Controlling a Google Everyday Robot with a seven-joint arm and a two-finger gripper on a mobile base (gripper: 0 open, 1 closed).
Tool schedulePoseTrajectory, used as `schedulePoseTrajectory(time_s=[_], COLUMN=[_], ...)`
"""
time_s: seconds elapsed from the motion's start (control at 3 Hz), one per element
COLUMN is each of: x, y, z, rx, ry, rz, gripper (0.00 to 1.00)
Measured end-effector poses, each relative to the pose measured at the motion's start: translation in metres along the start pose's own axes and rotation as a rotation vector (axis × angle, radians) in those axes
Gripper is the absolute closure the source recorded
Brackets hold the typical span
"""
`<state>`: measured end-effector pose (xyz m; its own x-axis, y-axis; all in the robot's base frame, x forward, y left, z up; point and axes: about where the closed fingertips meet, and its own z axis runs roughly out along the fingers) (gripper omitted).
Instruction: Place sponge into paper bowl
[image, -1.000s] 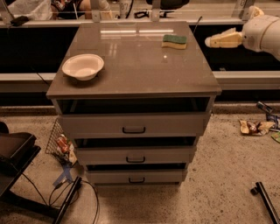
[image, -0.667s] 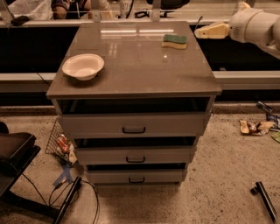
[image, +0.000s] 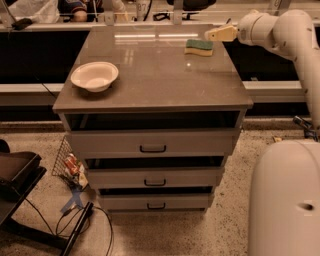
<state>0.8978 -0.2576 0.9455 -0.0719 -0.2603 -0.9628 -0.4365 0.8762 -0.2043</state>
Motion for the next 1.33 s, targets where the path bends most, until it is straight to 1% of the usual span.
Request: schedulePoseTrajectory(time_s=[0.33,0.67,1.0,1.33], x=[0.028,0.059,0.061,0.072], y=[0.012,0.029,0.032,0.046], z=[0.046,0.076,0.076,0.08], rx=[-0.041,-0.095,-0.104,-0.156], ry=[-0.009,-0.019,-0.018,-0.015], rz=[0.068,0.073,0.074,0.082], gripper=[0.0,0.0,0.0,0.0])
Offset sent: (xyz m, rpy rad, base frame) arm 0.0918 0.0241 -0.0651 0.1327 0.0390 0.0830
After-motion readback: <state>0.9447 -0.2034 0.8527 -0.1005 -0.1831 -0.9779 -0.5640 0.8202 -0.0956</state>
